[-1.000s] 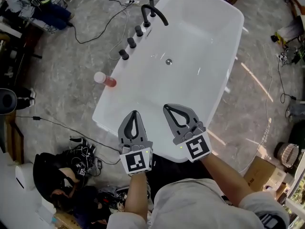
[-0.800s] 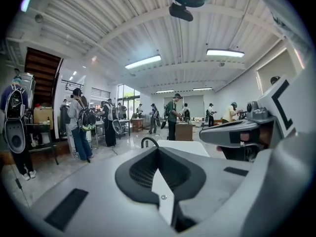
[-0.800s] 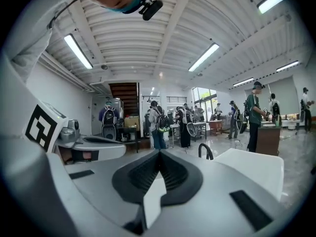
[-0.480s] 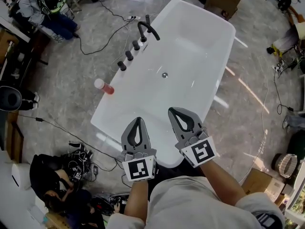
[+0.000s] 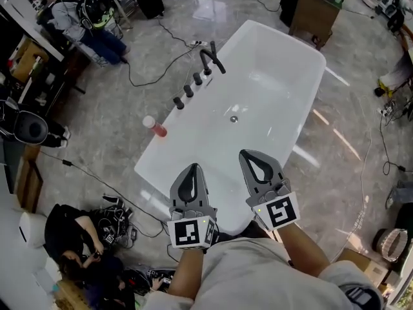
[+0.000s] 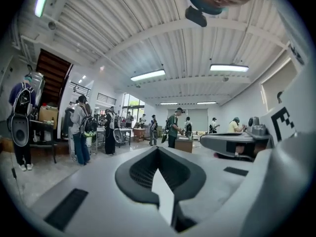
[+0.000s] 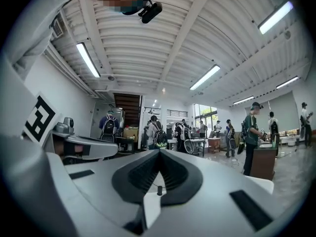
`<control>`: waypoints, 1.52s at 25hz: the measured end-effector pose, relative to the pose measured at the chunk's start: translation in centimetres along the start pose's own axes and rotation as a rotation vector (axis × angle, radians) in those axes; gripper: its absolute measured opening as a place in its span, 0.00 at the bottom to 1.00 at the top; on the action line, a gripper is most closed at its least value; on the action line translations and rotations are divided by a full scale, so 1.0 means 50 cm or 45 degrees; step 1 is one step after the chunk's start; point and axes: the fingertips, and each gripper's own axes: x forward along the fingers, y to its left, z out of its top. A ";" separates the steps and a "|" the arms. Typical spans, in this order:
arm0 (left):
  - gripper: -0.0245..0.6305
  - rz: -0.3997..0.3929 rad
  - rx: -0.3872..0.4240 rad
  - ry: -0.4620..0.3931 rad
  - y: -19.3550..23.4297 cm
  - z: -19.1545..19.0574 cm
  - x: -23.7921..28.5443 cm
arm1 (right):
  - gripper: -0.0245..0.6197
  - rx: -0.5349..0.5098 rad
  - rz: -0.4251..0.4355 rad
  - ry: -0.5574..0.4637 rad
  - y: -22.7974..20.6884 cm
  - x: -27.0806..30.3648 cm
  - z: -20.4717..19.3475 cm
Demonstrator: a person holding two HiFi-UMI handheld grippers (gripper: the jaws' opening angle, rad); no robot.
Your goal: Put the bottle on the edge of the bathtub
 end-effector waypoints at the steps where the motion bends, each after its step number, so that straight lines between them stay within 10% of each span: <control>1: 0.05 -0.011 0.000 -0.007 -0.007 0.006 -0.002 | 0.05 -0.004 -0.005 -0.001 -0.001 -0.003 0.006; 38: 0.05 -0.010 0.087 -0.015 0.012 0.038 0.003 | 0.05 -0.028 0.013 -0.002 0.032 0.018 0.049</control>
